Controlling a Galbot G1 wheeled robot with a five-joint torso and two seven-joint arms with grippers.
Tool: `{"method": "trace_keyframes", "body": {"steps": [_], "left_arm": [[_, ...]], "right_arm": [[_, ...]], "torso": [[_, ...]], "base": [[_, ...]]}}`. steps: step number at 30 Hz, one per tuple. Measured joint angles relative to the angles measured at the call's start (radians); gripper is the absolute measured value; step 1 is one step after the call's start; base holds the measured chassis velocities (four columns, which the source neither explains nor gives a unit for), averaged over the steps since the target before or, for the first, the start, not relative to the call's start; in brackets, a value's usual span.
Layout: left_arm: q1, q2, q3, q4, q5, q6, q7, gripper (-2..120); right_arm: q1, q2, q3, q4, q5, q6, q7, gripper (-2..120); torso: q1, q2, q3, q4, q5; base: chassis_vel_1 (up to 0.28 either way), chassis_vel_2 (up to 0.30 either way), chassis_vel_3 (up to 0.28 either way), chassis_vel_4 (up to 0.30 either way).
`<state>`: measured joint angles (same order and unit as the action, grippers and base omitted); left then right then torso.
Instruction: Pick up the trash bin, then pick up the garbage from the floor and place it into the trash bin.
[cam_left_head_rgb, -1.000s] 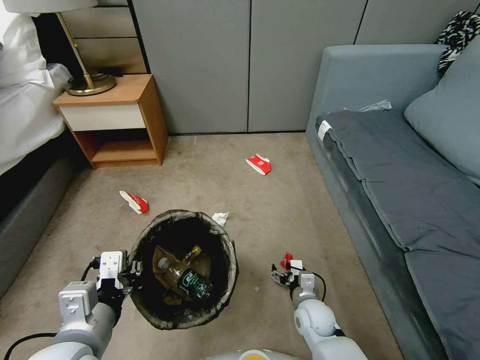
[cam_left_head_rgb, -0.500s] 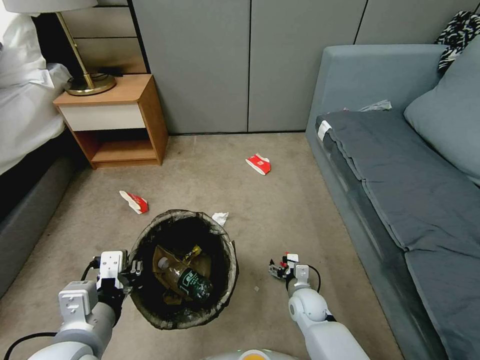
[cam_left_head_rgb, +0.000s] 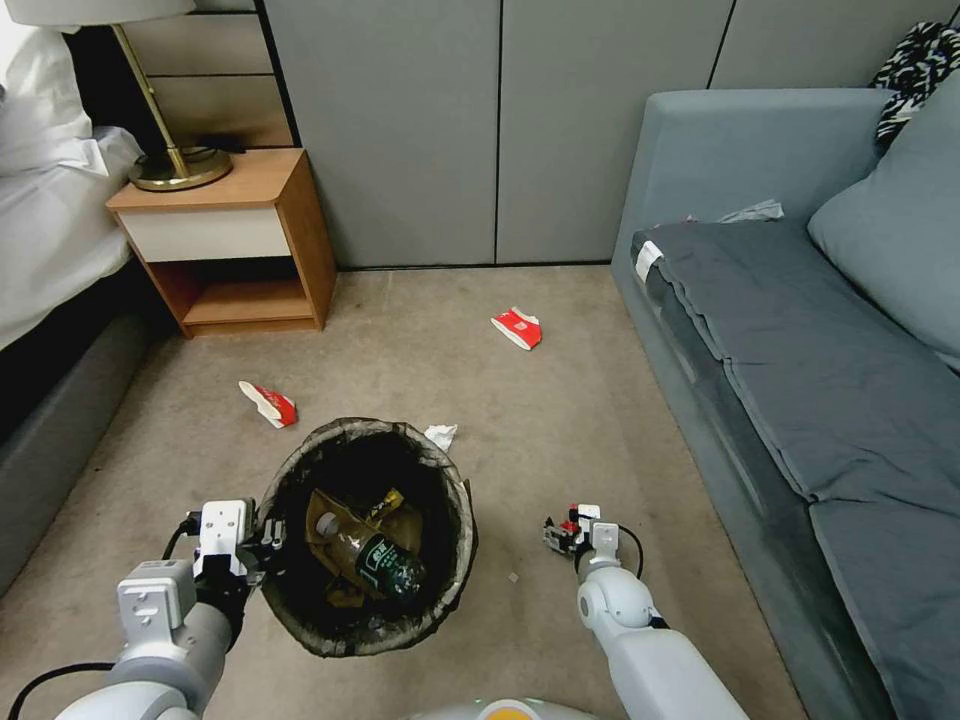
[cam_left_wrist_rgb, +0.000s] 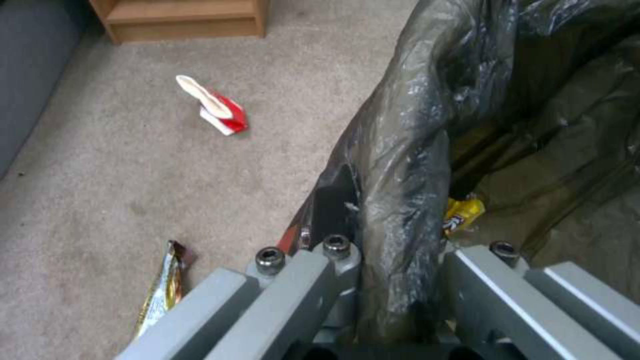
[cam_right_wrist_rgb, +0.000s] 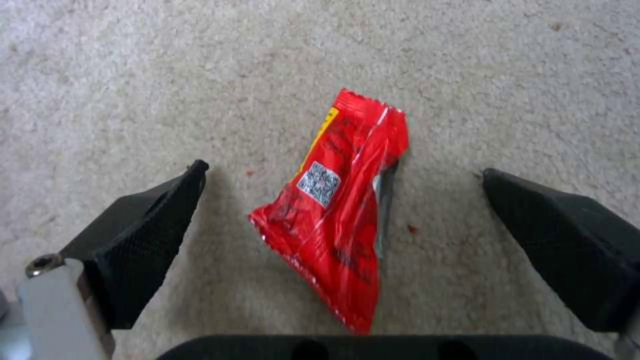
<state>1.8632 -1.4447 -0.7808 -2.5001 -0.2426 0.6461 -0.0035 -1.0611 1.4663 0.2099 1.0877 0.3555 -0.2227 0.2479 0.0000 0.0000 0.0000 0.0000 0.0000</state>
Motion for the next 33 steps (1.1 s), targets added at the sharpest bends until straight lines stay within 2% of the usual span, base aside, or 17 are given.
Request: {"method": "trace_keyframes", "body": {"steps": [16, 19, 23, 31, 33], "left_arm": [[-0.007, 0.001, 0.000, 0.000, 0.000, 0.000, 0.001, 0], [-0.010, 0.002, 0.001, 0.000, -0.001, -0.001, 0.002, 0], [-0.012, 0.003, 0.001, 0.000, -0.001, -0.001, 0.002, 0], [-0.019, 0.009, 0.001, 0.000, -0.005, -0.001, 0.003, 0], [-0.019, 0.009, 0.001, 0.000, -0.006, -0.001, 0.003, 0]], "right_arm": [[0.025, 0.002, -0.011, -0.047, -0.013, 0.021, 0.001, 99], [0.021, 0.001, -0.012, -0.049, -0.023, 0.028, 0.000, 89], [0.019, 0.000, -0.012, -0.047, -0.024, 0.028, -0.002, 84], [0.012, 0.000, -0.011, -0.043, -0.025, 0.030, -0.002, 64], [0.012, 0.000, -0.011, -0.043, -0.025, 0.030, -0.002, 61]], "torso": [[0.000, 0.000, 0.000, -0.0001, -0.0002], [0.000, 0.000, 0.000, -0.0006, -0.0005], [0.000, 0.000, 0.000, -0.0005, -0.0005], [0.000, 0.000, 0.000, -0.0005, -0.0006], [0.000, 0.000, 0.000, -0.0005, -0.0007]], "base": [[0.000, 0.000, 0.000, 0.000], [0.000, 0.000, 0.000, 0.000], [0.000, 0.000, 0.000, 0.000], [0.000, 0.000, 0.000, 0.000], [0.000, 0.000, 0.000, 0.000]]}}
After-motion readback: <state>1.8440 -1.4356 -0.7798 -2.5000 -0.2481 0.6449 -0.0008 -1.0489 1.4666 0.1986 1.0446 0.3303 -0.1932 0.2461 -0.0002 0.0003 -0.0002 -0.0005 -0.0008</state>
